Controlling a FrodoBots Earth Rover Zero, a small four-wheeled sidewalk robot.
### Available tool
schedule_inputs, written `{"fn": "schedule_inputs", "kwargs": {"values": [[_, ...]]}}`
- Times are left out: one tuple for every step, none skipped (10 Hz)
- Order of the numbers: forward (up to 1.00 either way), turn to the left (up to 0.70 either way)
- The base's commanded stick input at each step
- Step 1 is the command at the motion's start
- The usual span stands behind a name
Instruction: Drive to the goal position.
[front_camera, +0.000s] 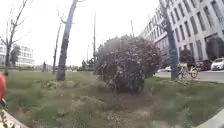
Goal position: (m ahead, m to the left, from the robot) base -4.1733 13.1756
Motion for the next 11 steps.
{"fn": "schedule_inputs", "kwargs": {"values": [[0.0,0.0],[0.0,0.0],[0.0,0.0],[0.0,0.0],[0.0,0.26],[0.0,0.7],[0.0,0.7],[0.0,0.7],[0.0,0.7],[0.0,0.7],[0.0,0.7]]}}
